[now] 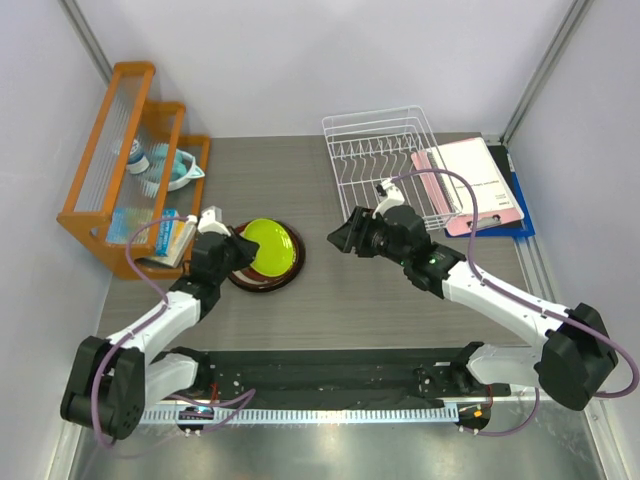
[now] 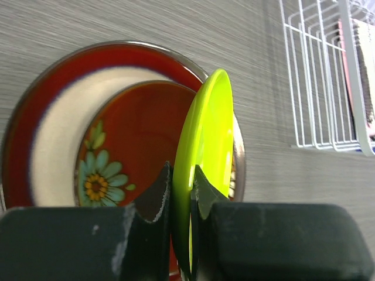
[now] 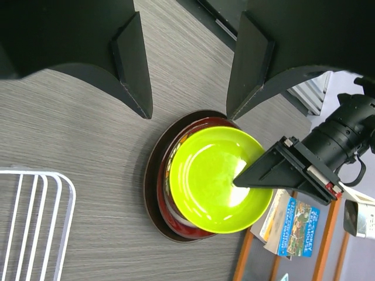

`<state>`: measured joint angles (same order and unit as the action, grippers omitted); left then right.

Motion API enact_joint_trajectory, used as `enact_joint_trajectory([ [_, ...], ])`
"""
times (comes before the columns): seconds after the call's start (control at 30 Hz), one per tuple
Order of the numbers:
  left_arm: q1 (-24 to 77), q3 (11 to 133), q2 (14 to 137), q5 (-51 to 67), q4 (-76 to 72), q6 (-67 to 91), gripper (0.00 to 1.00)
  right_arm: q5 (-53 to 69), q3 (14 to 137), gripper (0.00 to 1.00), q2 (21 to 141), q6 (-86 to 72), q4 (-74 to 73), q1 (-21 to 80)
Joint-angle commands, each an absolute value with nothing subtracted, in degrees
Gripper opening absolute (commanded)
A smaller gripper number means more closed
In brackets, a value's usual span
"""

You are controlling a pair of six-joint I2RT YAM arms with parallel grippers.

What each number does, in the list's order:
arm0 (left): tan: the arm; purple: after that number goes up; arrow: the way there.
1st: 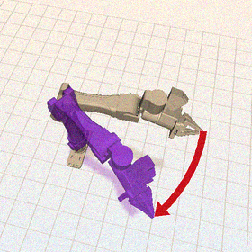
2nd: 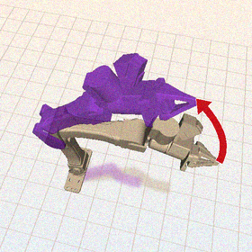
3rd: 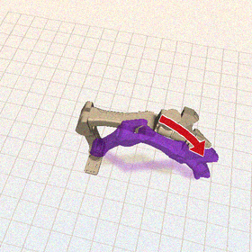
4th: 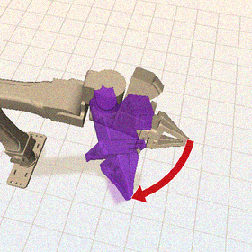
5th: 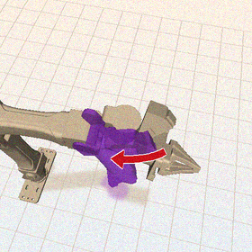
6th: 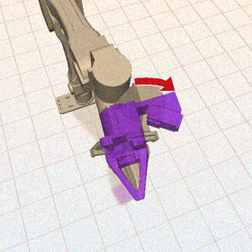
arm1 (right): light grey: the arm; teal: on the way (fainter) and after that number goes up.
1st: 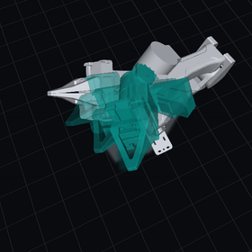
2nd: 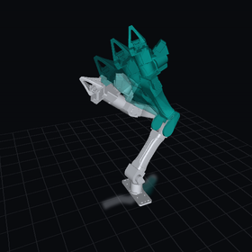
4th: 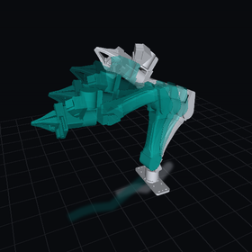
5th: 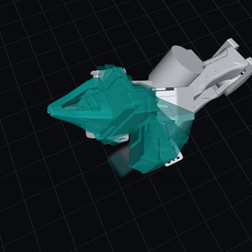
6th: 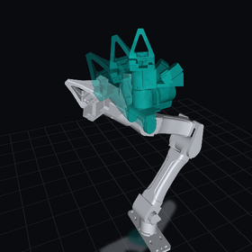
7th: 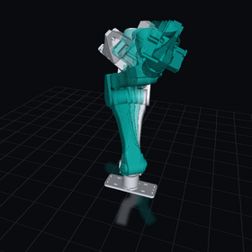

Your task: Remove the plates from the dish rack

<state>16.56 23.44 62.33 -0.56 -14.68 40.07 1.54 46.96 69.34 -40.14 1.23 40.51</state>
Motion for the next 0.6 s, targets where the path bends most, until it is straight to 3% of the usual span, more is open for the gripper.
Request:
enact_joint_trajectory([
  [0.0, 16.08, 25.40, 65.21, -2.55, -18.10, 39.81, 0.00, 0.26, 46.41, 0.59, 67.06, -38.58, 1.41, 40.69],
  [0.2, 16.08, 25.22, 68.20, -1.41, -18.72, 40.08, 0.00, -2.02, 45.97, 0.59, 67.06, -38.15, 1.06, 40.69],
  [0.23, 16.08, 25.22, 68.55, -1.49, -18.55, 40.17, 0.08, -2.20, 45.97, 0.59, 67.06, -38.06, 0.88, 40.61],
  [0.47, 16.08, 24.26, 67.68, -2.63, -17.14, 39.81, 0.25, -2.81, 45.62, 0.59, 67.50, -38.06, 0.79, 40.61],
  [0.5, 16.08, 24.17, 67.41, -2.81, -16.70, 39.73, 0.31, -3.16, 45.53, 0.59, 67.50, -38.06, 0.79, 40.61],
  [0.53, 16.08, 24.17, 67.06, -2.81, -16.44, 39.81, 0.46, -3.34, 45.53, 0.59, 67.59, -38.06, 0.79, 40.61],
  [0.57, 16.08, 24.08, 66.54, -2.90, -15.91, 39.38, 0.47, -3.34, 45.44, 0.59, 67.50, -38.06, 0.79, 40.61],
])
